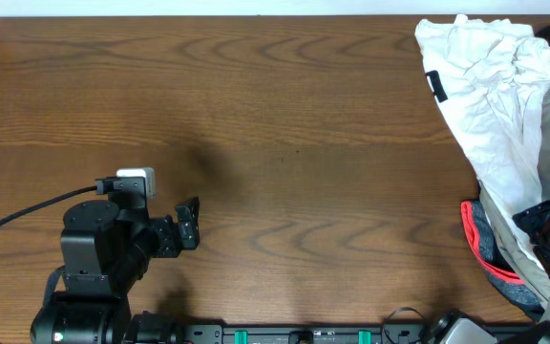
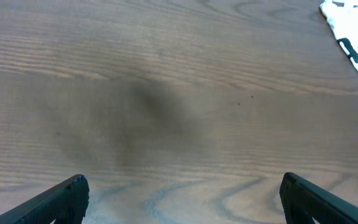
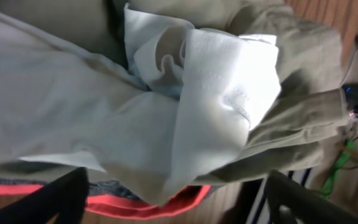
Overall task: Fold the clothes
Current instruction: 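Reach the right gripper into the clothes pile and grasp the white shirt, then pull the white shirt left onto the table with the right gripper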
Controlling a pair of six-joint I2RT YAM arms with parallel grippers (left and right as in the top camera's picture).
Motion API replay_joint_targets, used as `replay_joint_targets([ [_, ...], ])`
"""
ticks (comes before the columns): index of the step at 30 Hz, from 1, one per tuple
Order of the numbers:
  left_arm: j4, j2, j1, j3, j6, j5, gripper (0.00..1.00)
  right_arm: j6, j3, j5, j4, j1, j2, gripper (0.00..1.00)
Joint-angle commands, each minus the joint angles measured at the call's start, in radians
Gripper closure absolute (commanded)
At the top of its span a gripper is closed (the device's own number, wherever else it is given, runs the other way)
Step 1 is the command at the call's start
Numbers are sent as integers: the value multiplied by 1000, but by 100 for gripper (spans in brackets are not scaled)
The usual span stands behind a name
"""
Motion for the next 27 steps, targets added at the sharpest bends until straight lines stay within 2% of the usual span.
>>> replay_joint_targets([
  [1, 13, 3, 3, 19, -10, 10, 2, -10, -31, -14, 14, -23, 4, 18],
  [3, 18, 3, 3, 19, -10, 10, 2, -10, -49, -14, 29, -31, 4, 23],
  [6, 22, 3, 3, 19, -10, 10, 2, 6, -74, -14, 42, -37, 4, 36],
  [8, 21, 3, 3, 19, -10, 10, 2, 9, -83, -14, 51, -37, 4, 52],
  [9, 22, 3, 3, 19, -10, 10, 2, 9, -85, -14, 54, -37, 4, 68],
  [10, 22, 3, 3, 19, -10, 10, 2, 9, -85, -14, 58, -37, 4, 89],
  [11, 22, 3, 3, 19, -10, 10, 2, 8, -84, -21, 60, -37, 4, 99],
  [13, 21, 3, 3, 19, -10, 10, 2, -6, -83, -66, 72, -37, 1, 99],
  [20, 22, 3, 3, 19, -10, 10, 2, -234, -17, -361, 109, 29, -79, 99],
  [24, 23, 4, 3, 19, -10, 10, 2, -440, 68, -679, 130, 163, -160, 99],
  [27, 31, 4, 3, 19, -10, 10, 2, -501, 150, -888, 143, 334, -207, 99],
])
